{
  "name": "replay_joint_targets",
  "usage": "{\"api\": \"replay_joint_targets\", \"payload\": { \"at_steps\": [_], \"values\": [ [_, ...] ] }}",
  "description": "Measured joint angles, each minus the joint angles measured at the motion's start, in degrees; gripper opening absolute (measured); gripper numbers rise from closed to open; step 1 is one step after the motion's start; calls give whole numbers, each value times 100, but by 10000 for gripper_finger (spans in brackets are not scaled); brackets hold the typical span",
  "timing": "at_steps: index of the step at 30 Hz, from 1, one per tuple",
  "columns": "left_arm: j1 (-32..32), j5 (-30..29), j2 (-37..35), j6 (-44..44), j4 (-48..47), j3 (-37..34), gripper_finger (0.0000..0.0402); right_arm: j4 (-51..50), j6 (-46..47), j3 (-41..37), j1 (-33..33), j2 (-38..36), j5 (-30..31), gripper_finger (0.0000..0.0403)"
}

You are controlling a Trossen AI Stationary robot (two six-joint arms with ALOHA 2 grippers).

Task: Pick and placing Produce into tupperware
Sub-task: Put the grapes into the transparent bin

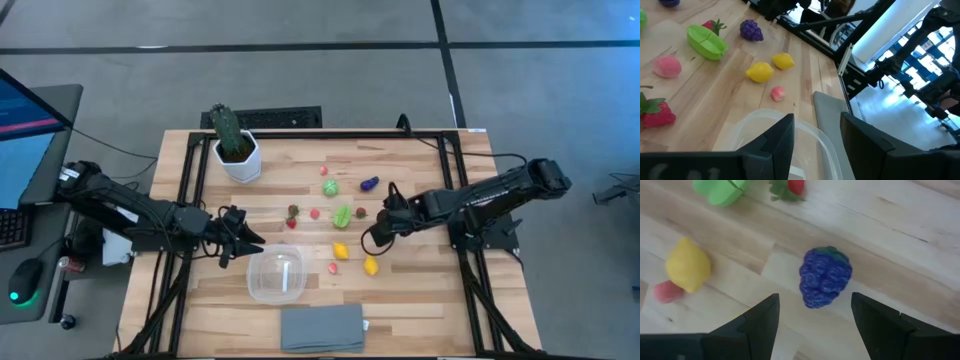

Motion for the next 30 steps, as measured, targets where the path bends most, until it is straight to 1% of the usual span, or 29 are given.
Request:
{"api": "replay_joint_targets", "payload": {
  "at_steps": [4, 16, 19, 24, 27, 30],
  "values": [
    [1, -1, 0, 0, 1, -1, 149, 191, -365, 0, -64, 0, -128, 270],
    [0, -3, 0, 0, -6, -2, 149, 160, -606, 0, -346, 0, -154, 274],
    [0, -3, 0, 1, -6, -2, 149, 163, -685, 0, -383, 0, -154, 293],
    [1, -5, 0, 2, -34, -2, 149, 161, -643, 0, -516, 0, -182, 351],
    [0, -7, 0, 2, -101, -2, 149, 161, -555, 0, -619, 0, -298, 382],
    [1, -35, -1, 2, -132, -2, 149, 159, -394, 0, -686, 0, -309, 397]
  ]
}}
